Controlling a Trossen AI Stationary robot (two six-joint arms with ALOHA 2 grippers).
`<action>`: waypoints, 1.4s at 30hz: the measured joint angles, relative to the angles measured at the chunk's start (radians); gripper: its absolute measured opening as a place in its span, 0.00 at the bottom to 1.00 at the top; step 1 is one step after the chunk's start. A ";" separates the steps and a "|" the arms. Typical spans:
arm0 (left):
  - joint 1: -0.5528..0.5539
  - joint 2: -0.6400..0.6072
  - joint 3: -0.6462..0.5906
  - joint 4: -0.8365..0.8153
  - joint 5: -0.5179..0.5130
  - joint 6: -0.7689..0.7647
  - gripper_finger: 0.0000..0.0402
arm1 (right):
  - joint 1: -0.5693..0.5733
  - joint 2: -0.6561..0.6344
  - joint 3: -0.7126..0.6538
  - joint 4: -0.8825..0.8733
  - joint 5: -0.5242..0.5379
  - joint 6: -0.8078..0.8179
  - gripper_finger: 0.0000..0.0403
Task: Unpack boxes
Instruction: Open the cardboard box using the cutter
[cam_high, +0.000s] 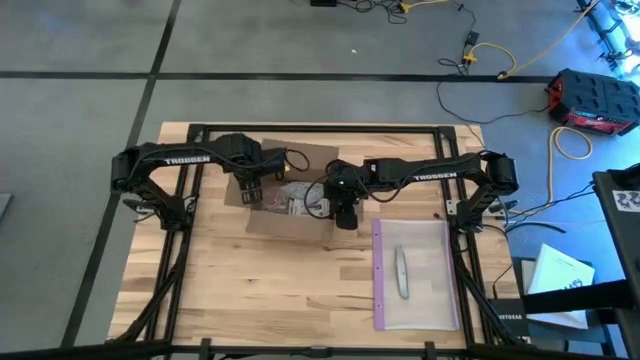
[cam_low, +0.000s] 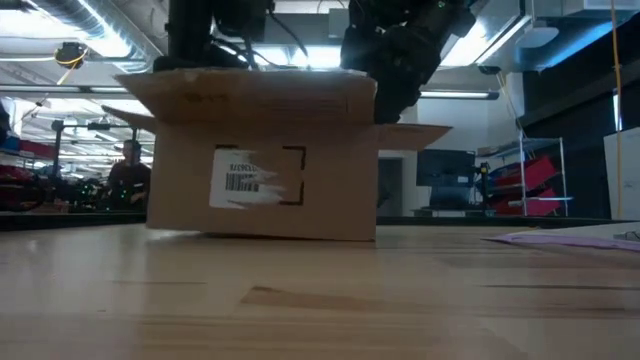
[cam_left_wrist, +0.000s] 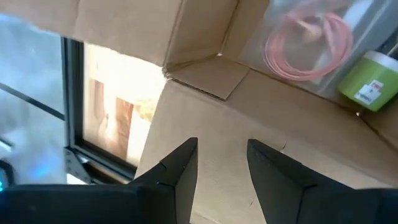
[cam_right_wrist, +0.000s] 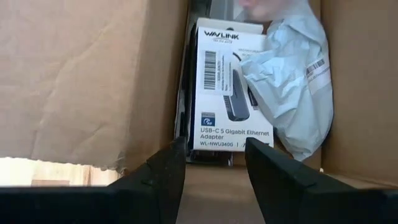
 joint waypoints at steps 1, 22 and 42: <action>-0.003 -0.012 -0.020 0.023 -0.001 -0.016 0.32 | 0.000 0.000 0.000 -0.001 0.000 0.000 0.38; -0.115 -0.228 -0.323 0.502 0.104 -0.514 0.32 | 0.000 0.010 -0.011 -0.052 -0.007 0.013 0.38; -0.197 -0.225 -0.399 0.778 0.076 -0.744 0.32 | 0.007 0.008 -0.017 0.115 0.000 0.007 0.38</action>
